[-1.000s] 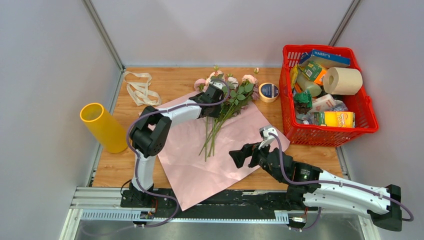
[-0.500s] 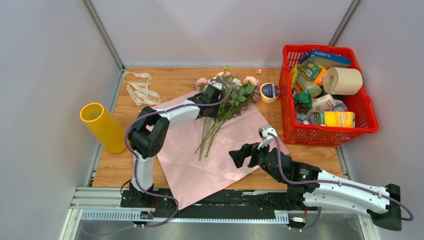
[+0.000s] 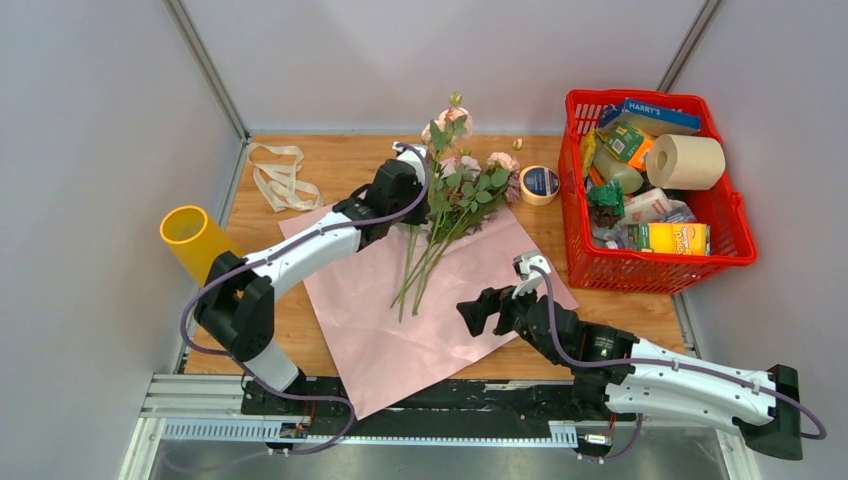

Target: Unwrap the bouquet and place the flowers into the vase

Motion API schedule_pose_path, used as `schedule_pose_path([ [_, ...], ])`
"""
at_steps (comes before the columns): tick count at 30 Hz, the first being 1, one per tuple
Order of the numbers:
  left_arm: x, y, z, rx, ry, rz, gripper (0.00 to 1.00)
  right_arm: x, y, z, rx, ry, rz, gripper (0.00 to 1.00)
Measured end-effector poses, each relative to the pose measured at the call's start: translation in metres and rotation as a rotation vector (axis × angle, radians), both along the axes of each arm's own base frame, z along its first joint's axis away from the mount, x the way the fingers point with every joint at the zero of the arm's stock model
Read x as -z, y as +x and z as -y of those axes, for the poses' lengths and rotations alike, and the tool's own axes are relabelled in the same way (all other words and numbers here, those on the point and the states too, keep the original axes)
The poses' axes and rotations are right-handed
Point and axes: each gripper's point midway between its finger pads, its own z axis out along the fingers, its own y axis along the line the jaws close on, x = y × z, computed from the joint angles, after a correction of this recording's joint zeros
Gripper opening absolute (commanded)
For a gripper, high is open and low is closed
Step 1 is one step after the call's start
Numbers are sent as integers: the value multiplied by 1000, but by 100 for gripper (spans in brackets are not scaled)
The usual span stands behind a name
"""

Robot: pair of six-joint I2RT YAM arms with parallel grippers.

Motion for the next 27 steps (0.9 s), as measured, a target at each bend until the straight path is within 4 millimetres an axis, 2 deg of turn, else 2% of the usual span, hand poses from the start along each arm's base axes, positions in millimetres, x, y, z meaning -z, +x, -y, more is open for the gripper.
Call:
schedule_pose_path([
  [3,-13,-8,-7,-5,-23,34,0,0,0,0,0,0,0,100],
  [6,-33,-18,-25,-32,-48,111,0,0,0,0,-1,0,0,100],
  [8,-53,-23,-36,-52,-65,186,0,0,0,0,-2,0,-1,100],
  [12,-107,-29,-62,-92,-88,384,0,2,-1,-1,-8,-5,-5,100],
  [16,-157,-34,-92,-141,-43,596,0,6,-2,-3,-15,-20,-14,100],
  [18,-179,-34,-110,-187,5,683,0,8,-2,-4,-18,-25,-17,100],
  [22,-206,-31,-154,-298,109,788,0,11,-3,-6,-28,-34,-25,100],
  [27,-242,-34,-231,-505,232,892,0,12,-4,-7,-35,-35,-32,100],
])
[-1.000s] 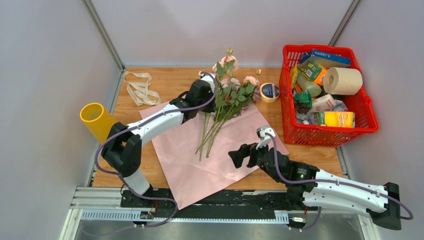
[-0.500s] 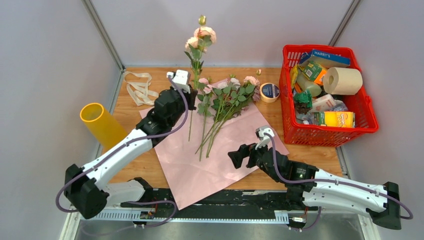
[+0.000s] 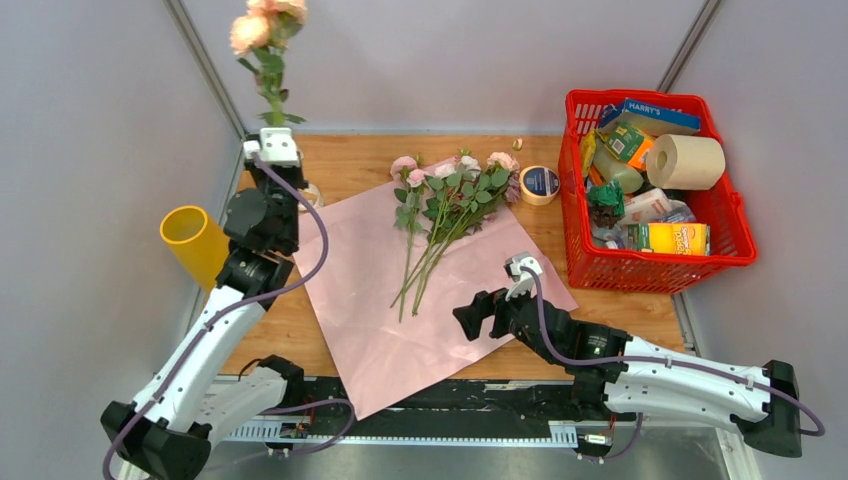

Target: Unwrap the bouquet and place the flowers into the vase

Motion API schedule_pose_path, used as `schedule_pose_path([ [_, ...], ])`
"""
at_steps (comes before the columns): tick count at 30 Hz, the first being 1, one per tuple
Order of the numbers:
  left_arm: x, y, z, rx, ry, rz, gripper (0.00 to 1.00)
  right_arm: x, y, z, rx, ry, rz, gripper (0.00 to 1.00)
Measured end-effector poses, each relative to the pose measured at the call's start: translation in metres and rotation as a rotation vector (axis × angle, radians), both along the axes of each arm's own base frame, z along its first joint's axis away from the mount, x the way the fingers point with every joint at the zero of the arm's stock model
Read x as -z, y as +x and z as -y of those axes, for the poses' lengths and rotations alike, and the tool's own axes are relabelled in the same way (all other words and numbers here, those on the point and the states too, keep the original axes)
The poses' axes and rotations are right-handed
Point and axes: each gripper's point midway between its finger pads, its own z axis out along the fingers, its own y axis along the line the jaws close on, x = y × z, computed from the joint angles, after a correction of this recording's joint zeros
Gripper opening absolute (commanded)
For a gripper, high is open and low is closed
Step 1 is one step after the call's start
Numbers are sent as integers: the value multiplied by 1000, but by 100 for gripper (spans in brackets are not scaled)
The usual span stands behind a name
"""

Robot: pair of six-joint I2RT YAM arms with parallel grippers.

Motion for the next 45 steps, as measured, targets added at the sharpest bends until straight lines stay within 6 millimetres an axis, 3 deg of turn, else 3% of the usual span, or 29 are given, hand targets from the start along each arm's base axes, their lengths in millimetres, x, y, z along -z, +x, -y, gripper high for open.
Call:
schedule_pose_path([
  [3,-29,-13,-41,-118,13,99,0,0,-1,-1,-4,1,-2,100],
  [7,-58,-33,-83,-247,32,197,0,0,-1,-1,-5,0,-3,100],
  [19,-103,-58,-158,-548,95,286,0,3,-3,-3,-18,-5,-11,100],
  [25,-126,-63,-173,-624,90,345,0,0,-3,-2,-20,5,-5,100],
  [29,-114,-69,-189,-699,85,347,0,-2,-3,-2,-20,9,-1,100],
  [35,-53,-70,-225,-858,79,256,0,-4,-3,-1,-24,8,5,100],
  [41,-18,-67,-235,-894,40,191,1,-9,-2,-3,-26,7,11,100],
  [45,3,-70,-239,-918,-14,150,11,-11,-2,-10,-40,-6,0,100],
])
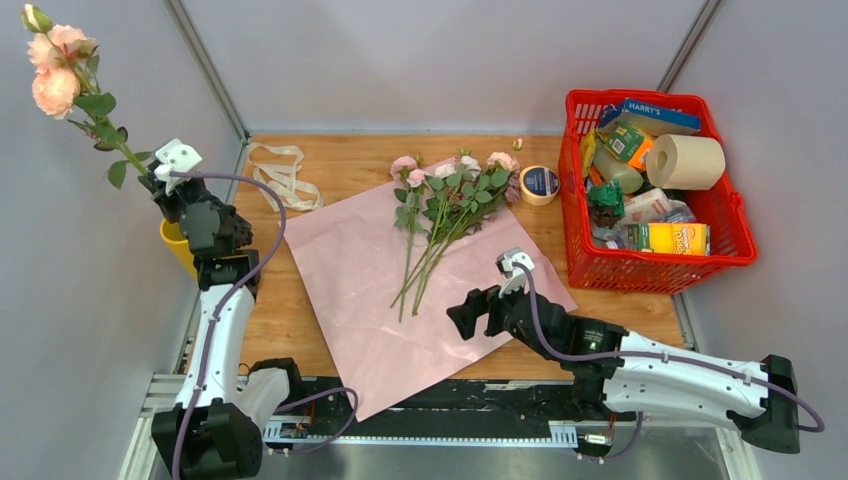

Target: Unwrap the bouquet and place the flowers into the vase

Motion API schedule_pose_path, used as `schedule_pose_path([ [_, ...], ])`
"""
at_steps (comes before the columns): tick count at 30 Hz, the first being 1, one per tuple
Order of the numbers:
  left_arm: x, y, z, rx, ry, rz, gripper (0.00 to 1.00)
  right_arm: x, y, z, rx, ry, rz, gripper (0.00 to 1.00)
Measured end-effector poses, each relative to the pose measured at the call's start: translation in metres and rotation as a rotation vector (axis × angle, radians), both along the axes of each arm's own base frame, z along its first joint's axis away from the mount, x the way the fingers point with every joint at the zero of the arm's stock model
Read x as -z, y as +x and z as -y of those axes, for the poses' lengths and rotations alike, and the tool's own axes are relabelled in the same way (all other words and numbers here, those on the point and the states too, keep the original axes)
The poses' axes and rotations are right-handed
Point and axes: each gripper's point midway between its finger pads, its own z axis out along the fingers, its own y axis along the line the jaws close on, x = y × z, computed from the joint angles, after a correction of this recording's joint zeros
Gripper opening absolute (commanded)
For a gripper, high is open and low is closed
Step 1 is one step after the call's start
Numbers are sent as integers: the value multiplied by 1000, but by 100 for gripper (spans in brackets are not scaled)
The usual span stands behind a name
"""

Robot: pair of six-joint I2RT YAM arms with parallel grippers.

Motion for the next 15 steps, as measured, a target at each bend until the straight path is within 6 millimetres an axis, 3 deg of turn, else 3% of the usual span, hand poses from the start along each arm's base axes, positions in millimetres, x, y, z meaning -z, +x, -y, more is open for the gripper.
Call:
schedule_pose_path([
  [5,25,3,-1,3,-52,-57,45,0,0,-9,-19,-22,-16,100],
  [7,32,5,1,20,-70,-79,53,1,0,-11,-21,-28,-20,100],
  [15,36,4,14,126,-195,-62,56,10,0,-20,-28,-59,-53,100],
])
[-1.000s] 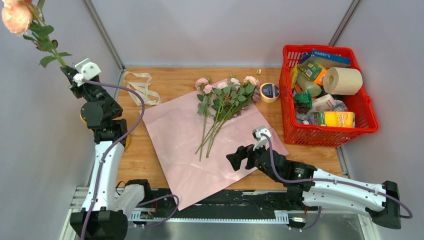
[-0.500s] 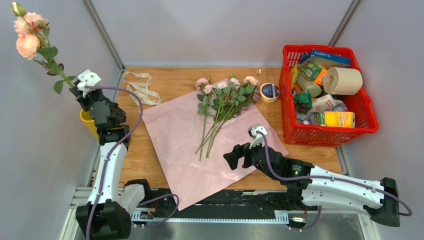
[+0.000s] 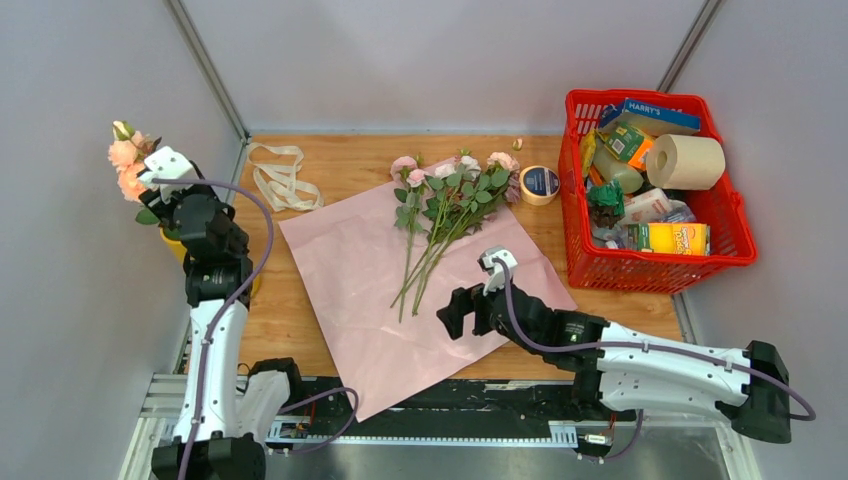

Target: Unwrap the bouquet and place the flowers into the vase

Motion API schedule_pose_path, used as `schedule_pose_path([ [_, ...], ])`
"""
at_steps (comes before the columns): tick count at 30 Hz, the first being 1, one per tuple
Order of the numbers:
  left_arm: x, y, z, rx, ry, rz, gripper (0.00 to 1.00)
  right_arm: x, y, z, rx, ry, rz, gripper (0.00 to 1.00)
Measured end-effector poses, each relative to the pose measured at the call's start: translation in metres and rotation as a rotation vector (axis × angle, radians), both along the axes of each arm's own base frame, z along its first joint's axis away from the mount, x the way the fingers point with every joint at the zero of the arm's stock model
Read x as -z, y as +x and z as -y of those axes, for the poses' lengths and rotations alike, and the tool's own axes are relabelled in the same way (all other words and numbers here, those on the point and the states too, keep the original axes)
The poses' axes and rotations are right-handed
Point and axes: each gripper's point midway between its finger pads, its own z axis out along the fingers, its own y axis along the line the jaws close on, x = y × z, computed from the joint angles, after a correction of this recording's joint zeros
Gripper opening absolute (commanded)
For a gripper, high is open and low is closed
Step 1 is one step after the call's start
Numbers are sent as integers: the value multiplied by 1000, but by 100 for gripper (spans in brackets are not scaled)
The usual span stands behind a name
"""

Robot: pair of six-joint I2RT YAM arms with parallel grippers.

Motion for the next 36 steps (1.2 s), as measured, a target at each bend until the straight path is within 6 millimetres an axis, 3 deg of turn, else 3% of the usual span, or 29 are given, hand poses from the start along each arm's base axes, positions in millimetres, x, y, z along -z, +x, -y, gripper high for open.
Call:
schedule_pose_path([
  [10,-20,-14,57,340,-202,117,56,2,15,-17,113,1,-61,100],
  [16,-23,-13,121,687,-318,109,56,7,44,-25,247,-9,-95,94],
  [20,-4,-12,165,909,-430,36,56,20,73,-27,335,-35,-123,74],
  [22,9,-14,185,1007,-482,-2,56,28,84,-30,346,-48,-139,68],
  [27,52,-24,217,1155,-602,-101,55,45,98,-46,299,-88,-183,74],
  [36,108,-21,232,1187,-731,-243,55,32,85,-69,105,-84,-171,79],
])
